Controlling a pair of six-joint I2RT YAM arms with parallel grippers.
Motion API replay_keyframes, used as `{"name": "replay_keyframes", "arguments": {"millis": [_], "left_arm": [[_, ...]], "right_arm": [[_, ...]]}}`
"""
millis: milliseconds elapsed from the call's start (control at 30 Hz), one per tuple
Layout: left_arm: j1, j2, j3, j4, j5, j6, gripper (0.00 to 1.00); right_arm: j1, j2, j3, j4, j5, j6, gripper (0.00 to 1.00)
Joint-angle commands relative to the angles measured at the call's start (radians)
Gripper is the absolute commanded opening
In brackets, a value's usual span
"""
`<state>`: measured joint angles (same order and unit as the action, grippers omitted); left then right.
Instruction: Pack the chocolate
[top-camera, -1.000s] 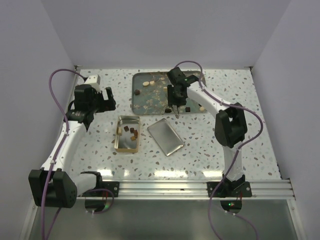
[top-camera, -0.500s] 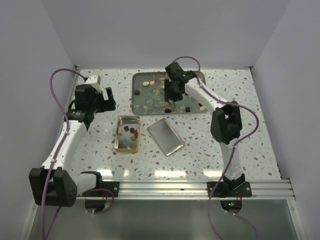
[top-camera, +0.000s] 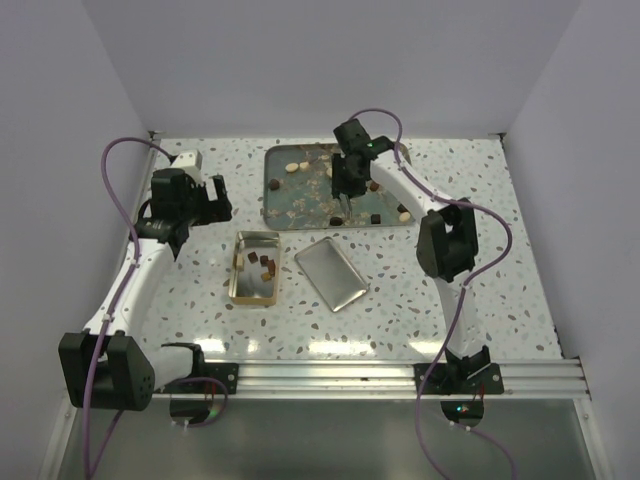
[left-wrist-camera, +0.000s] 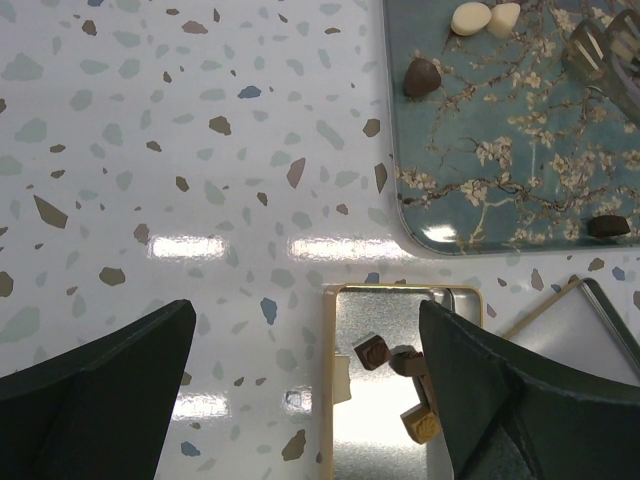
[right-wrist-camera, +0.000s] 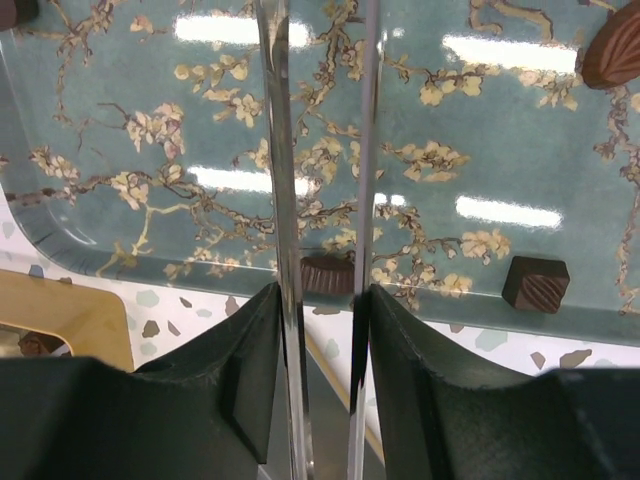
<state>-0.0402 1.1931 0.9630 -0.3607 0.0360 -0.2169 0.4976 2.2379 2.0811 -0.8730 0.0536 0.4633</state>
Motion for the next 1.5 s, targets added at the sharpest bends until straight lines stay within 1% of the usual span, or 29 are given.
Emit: {"name": "replay_keyframes", "arguments": {"millis": [0, 100, 300, 500, 567, 800, 900, 1067, 1233, 1467], "left_arm": [[0.008, 0.002, 0.020, 0.040, -0.013, 0.014, 1.00], [0.008, 0.002, 0.019, 0.040, -0.012, 0.016, 1.00], [0.008, 0.005, 0.022, 0.045, -0.007, 0.011, 1.00], [0.008, 0.006, 0.023, 0.046, -0.002, 0.010, 1.00], [0.008, 0.007, 0.023, 0.048, -0.001, 0.008, 1.00], [0.008, 0.011, 0.026, 0.049, 0.008, 0.005, 1.00], [0.008, 0.011, 0.029, 0.046, 0.015, 0.004, 1.00], [0.008, 0.020, 0.037, 0.045, 0.022, -0.001, 1.00], [0.008, 0.025, 0.049, 0.045, 0.025, -0.007, 1.00], [0.008, 0.030, 0.048, 0.042, 0.025, -0.012, 1.00]], "right_arm": [[-0.007, 0.005, 0.059, -0.024, -0.024, 0.003, 0.41], [-0.007, -0.003, 0.057, -0.029, -0.034, 0.003, 0.34], [-0.007, -0.050, 0.043, -0.040, -0.047, 0.002, 0.28], [-0.005, -0.124, 0.059, -0.050, -0.051, -0.006, 0.27], [-0.005, -0.159, 0.045, -0.055, -0.087, -0.015, 0.27], [0.018, -0.276, -0.065, -0.052, -0.126, -0.040, 0.27], [0.056, -0.319, -0.113, -0.060, -0.153, -0.055, 0.27], [0.199, -0.360, -0.150, -0.119, -0.158, -0.083, 0.27], [0.349, -0.412, -0.182, -0.159, -0.170, -0.063, 0.27], [0.476, -0.454, -0.210, -0.187, -0.190, -0.026, 0.27]]}}
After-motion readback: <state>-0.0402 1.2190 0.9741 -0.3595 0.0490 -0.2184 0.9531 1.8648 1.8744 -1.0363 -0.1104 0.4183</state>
